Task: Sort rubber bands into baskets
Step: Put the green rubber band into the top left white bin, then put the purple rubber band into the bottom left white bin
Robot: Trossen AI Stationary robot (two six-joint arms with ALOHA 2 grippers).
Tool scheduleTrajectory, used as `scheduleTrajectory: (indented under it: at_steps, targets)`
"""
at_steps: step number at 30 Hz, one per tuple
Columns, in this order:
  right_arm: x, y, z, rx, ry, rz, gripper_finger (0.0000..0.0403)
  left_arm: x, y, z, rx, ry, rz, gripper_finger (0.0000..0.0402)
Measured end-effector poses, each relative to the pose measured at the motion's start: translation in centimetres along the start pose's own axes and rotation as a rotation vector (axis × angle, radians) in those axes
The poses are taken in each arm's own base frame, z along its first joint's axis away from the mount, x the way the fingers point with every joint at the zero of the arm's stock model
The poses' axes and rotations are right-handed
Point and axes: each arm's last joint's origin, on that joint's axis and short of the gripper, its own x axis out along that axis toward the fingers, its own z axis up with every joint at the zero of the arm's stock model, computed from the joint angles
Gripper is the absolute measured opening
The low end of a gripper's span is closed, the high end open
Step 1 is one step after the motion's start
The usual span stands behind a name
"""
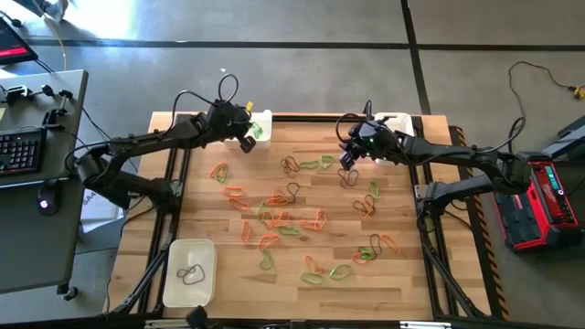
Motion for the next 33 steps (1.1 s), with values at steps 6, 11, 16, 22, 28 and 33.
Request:
scheduleTrajectory:
  at_steps: [6, 11, 16, 22, 28, 33]
  targets:
    - [0.0, 0.0, 0.0, -0.003, -0.004, 0.001, 0.0089, 1.4, 0.1, -1.1, -0.005, 0.083, -0.121, 0.0010]
    - [0.0, 0.0, -0.2, -0.027, 0.018, -0.003, 0.0089, 2.7, -0.3, -1.8, 0.004, 0.138, -0.135, 0.0051]
    - [0.0, 0.0, -0.2, -0.037, 0.021, -0.003, 0.0089, 3.0, -0.4, -1.7, -0.002, 0.128, -0.128, 0.0104]
    - [0.0, 0.0, -0.2, -0.090, 0.019, -0.007, 0.0089, 3.1, 0.0, -0.9, -0.025, 0.045, -0.089, 0.0116]
    - [0.0, -0.2, -0.3, -0.103, 0.027, -0.040, 0.0087, 3.0, 0.0, -0.4, -0.035, 0.021, -0.087, 0.0062]
    - [0.0, -0.1, -0.3, -0.106, 0.029, -0.038, 0.0053, 2.6, -0.2, -0.1, -0.036, -0.001, -0.093, 0.0006]
